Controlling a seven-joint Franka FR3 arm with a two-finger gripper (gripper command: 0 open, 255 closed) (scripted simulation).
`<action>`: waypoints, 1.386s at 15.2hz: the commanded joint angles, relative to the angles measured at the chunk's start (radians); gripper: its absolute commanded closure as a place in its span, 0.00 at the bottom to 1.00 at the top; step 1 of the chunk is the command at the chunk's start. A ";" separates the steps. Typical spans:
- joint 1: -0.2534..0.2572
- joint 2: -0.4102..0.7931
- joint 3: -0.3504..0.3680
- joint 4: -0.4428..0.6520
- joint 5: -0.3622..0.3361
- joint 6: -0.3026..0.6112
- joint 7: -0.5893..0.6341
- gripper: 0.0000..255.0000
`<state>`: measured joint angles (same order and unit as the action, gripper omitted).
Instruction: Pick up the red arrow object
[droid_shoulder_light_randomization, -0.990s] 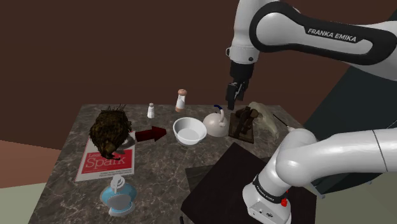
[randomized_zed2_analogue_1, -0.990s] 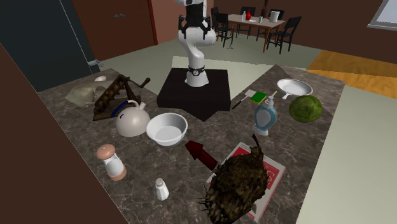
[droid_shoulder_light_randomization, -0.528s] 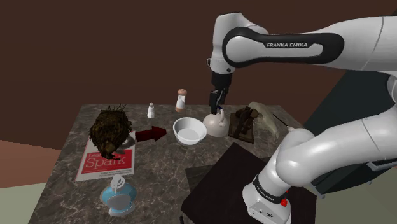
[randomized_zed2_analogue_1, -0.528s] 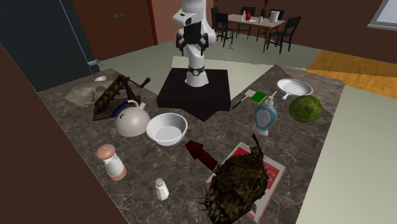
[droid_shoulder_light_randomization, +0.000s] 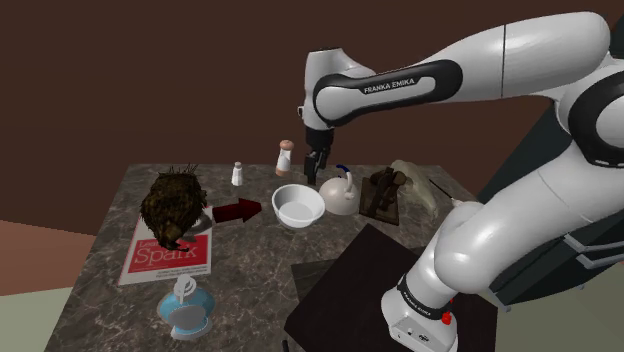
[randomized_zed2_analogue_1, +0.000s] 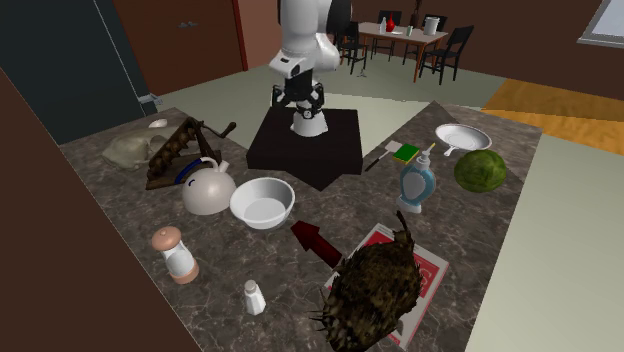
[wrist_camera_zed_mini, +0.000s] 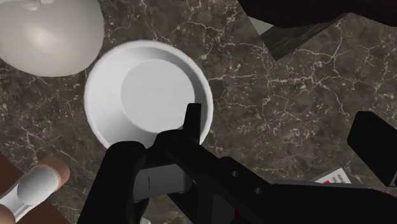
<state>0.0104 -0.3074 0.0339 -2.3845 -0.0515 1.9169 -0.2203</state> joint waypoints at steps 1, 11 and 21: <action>0.006 0.082 0.003 0.024 -0.005 0.063 -0.018 0.00; 0.020 0.461 0.015 0.227 -0.044 0.263 -0.114 0.00; 0.047 0.840 0.033 0.550 -0.093 0.341 -0.194 0.00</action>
<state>0.0523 0.4875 0.0654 -1.8711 -0.1378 2.2470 -0.4088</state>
